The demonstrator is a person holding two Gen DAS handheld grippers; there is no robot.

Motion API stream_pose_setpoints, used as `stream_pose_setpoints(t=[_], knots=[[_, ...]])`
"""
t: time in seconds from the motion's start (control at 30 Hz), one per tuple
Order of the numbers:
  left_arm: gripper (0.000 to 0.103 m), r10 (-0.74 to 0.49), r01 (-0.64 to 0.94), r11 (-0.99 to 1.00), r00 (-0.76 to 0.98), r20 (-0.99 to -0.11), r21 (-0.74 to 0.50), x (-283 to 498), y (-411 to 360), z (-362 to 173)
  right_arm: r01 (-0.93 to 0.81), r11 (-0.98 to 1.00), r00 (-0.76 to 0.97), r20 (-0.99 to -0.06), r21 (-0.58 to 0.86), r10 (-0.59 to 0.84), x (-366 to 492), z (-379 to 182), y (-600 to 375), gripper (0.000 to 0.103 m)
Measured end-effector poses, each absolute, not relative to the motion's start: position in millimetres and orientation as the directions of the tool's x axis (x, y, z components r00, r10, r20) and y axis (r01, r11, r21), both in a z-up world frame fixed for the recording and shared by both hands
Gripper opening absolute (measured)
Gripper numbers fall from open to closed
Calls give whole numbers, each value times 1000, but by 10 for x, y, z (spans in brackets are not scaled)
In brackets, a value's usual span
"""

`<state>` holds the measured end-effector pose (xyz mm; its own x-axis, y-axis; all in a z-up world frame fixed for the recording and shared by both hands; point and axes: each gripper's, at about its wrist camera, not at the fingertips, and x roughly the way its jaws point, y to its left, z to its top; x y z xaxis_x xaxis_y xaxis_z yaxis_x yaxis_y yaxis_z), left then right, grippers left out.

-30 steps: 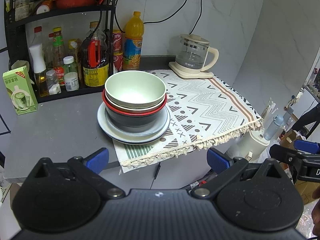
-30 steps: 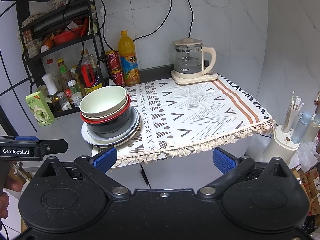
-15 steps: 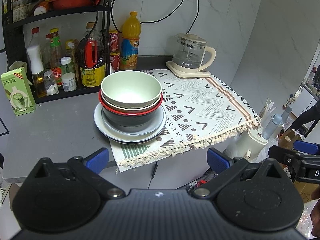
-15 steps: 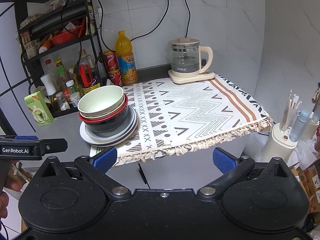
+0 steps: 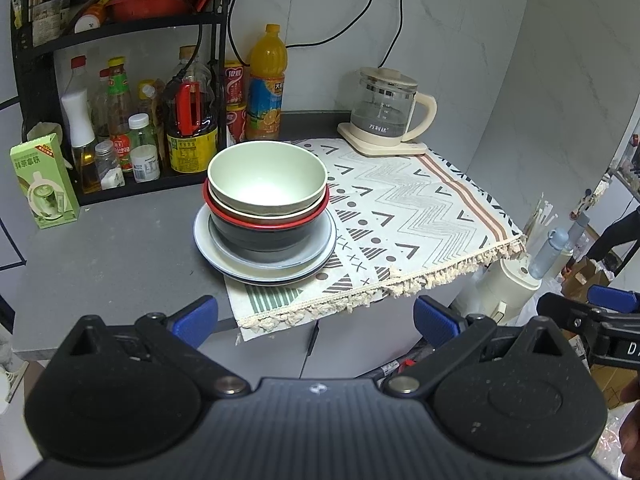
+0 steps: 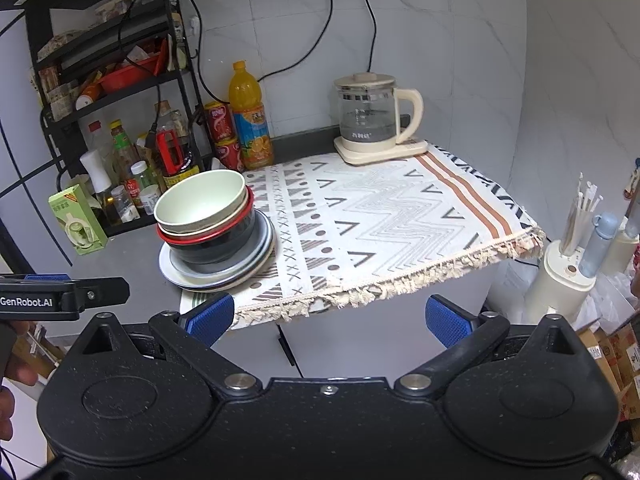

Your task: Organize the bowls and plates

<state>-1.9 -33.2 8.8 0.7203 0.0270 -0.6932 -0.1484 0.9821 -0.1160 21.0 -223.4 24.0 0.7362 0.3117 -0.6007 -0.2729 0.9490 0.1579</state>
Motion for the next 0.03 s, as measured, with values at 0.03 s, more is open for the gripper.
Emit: stream_pose_setpoints(t=[0.03], knots=[[103,24,-150,981,718,-696,-120,-13,-330,84,-273,949,736,-601,158,312,210,240,-2234,103]])
